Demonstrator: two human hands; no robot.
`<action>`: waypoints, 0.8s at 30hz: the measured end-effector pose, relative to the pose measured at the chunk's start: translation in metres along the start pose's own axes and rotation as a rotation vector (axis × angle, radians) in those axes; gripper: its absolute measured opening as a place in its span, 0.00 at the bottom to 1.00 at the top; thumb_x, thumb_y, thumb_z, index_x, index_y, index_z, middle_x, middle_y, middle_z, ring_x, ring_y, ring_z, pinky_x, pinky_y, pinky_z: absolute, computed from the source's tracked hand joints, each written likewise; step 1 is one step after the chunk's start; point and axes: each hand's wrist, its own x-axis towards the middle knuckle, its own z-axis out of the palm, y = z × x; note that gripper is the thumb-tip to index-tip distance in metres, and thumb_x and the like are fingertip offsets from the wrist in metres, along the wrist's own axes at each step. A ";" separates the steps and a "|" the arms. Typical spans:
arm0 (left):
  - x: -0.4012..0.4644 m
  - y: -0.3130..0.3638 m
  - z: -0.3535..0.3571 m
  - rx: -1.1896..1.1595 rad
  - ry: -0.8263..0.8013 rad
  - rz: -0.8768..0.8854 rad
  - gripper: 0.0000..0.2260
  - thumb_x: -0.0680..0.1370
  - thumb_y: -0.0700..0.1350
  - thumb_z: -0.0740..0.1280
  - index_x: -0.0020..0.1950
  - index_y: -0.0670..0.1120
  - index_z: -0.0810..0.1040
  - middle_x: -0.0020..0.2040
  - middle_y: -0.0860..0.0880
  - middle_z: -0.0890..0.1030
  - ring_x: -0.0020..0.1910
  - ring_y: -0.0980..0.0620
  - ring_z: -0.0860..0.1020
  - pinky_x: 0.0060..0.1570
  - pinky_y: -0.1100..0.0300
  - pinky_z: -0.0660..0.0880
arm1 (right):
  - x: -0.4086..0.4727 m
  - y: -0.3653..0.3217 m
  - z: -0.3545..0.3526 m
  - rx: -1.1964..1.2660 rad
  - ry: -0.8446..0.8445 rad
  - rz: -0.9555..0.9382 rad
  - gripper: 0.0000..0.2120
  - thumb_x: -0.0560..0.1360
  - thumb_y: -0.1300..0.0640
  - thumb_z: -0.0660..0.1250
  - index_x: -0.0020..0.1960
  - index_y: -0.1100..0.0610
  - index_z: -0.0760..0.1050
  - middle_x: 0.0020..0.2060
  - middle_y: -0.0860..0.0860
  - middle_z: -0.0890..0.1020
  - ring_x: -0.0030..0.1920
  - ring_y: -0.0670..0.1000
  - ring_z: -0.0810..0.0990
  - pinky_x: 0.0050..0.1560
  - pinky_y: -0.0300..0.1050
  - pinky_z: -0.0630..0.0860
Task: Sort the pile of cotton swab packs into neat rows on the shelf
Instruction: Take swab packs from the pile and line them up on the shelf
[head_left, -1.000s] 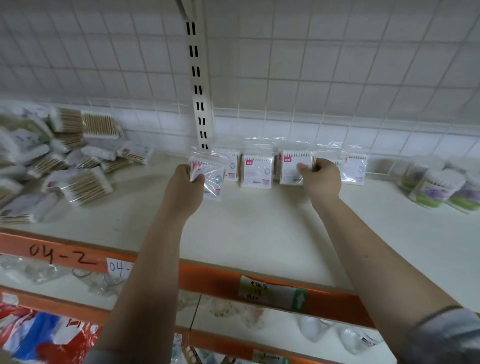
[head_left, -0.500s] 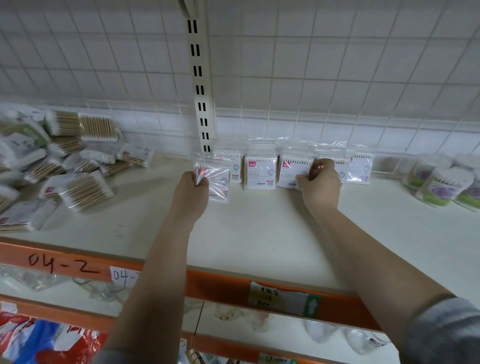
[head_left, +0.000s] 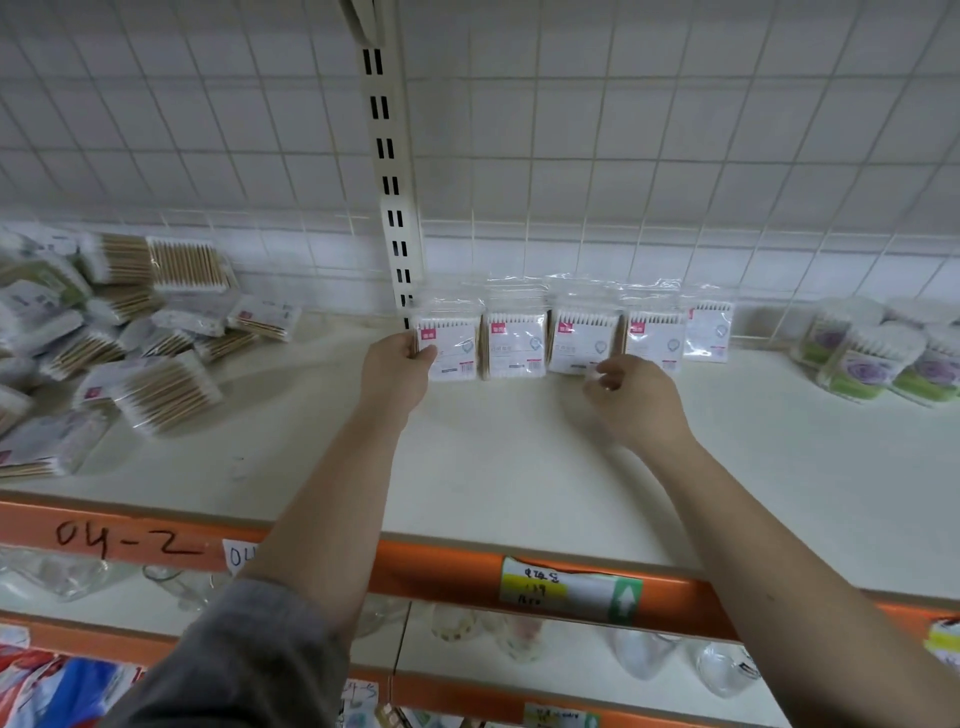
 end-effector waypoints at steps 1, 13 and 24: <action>0.002 0.000 0.001 0.030 -0.005 0.013 0.04 0.77 0.38 0.63 0.43 0.43 0.76 0.34 0.47 0.71 0.37 0.50 0.67 0.29 0.66 0.61 | -0.005 0.000 0.000 -0.008 -0.020 0.005 0.17 0.75 0.57 0.64 0.62 0.60 0.74 0.53 0.54 0.80 0.54 0.53 0.77 0.51 0.41 0.70; 0.001 -0.004 -0.004 0.288 -0.007 0.006 0.08 0.78 0.44 0.63 0.42 0.44 0.78 0.41 0.43 0.77 0.42 0.47 0.71 0.37 0.61 0.60 | -0.031 -0.002 -0.005 -0.055 -0.152 -0.025 0.19 0.76 0.55 0.64 0.66 0.59 0.72 0.58 0.53 0.79 0.59 0.51 0.76 0.54 0.37 0.67; -0.044 -0.027 -0.070 0.316 0.163 -0.079 0.15 0.79 0.43 0.63 0.65 0.40 0.75 0.63 0.41 0.77 0.64 0.45 0.73 0.63 0.58 0.65 | -0.045 -0.028 0.007 -0.147 -0.301 -0.179 0.21 0.77 0.54 0.62 0.68 0.59 0.69 0.64 0.53 0.75 0.65 0.52 0.73 0.62 0.40 0.66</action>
